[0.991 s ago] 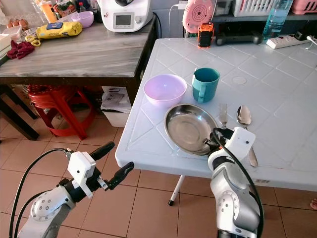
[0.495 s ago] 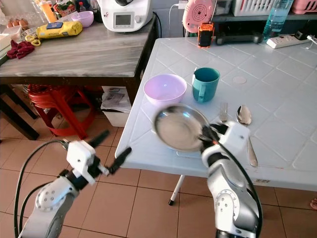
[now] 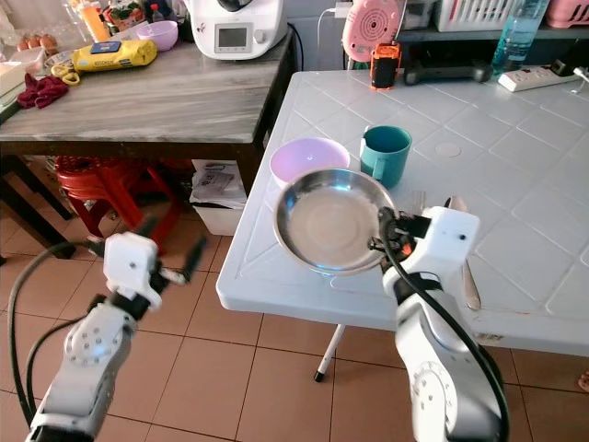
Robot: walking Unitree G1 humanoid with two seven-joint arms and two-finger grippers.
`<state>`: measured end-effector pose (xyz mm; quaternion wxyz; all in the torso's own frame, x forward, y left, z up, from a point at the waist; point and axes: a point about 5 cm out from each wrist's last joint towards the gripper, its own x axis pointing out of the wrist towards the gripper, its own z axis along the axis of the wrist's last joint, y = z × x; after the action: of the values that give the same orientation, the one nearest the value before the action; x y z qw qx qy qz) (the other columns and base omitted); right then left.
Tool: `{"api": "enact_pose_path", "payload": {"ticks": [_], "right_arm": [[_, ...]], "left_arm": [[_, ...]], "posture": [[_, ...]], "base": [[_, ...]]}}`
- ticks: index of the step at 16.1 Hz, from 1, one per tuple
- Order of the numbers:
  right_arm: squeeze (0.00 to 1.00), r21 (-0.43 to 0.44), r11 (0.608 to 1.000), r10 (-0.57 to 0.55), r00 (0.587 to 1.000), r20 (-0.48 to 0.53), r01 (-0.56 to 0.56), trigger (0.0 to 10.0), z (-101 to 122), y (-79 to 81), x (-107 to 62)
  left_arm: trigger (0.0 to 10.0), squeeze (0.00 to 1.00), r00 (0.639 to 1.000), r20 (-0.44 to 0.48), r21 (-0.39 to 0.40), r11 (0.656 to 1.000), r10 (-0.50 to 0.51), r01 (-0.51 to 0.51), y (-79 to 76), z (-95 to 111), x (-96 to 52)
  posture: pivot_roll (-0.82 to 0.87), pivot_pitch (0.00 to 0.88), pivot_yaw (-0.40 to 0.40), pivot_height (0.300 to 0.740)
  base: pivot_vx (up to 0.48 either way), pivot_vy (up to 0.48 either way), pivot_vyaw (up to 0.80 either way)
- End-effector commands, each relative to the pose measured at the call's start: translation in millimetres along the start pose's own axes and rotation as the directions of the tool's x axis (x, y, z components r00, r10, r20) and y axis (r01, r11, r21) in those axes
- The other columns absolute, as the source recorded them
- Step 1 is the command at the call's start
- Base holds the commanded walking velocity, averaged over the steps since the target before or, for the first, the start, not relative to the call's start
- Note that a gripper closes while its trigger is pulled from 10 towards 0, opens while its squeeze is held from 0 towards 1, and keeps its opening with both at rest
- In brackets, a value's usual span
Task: Setting the table
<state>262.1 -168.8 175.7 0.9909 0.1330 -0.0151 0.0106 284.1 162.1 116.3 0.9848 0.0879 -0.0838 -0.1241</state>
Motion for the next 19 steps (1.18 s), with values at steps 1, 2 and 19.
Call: {"api": "enact_pose_path", "payload": {"ticks": [1, 2, 19], "right_arm": [[0.0, -0.012, 1.0, 0.019, 1.0, 0.021, -0.018, 10.0, 4, 4.1, -2.7], [0.0, -0.023, 1.0, 0.016, 1.0, 0.013, -0.016, 10.0, 2, 3.6, -3.6], [0.0, -0.052, 0.999, 0.011, 0.999, -0.036, -0.013, 10.0, -13, 5.5, -4.5]], "left_arm": [[10.0, 0.0, 0.999, -0.034, 0.011, 1.0, 0.028, -0.028, 4.0, -6, -2.0], [10.0, 0.0, 0.998, -0.048, 0.003, 0.999, 0.044, -0.043, 4.6, -7, -1.5], [10.0, 0.0, 0.998, -0.069, -0.007, 1.0, 0.001, -0.002, -0.7, -13, 3.1]], "posture": [[-0.15, 0.073, 0.097, 0.74], [-0.15, 0.073, 0.097, 0.74], [-0.15, 0.078, 0.107, 0.74]], "base": [[0.0, 0.0, 0.0], [0.0, 0.0, 0.0], [0.0, 0.155, 0.0]]}}
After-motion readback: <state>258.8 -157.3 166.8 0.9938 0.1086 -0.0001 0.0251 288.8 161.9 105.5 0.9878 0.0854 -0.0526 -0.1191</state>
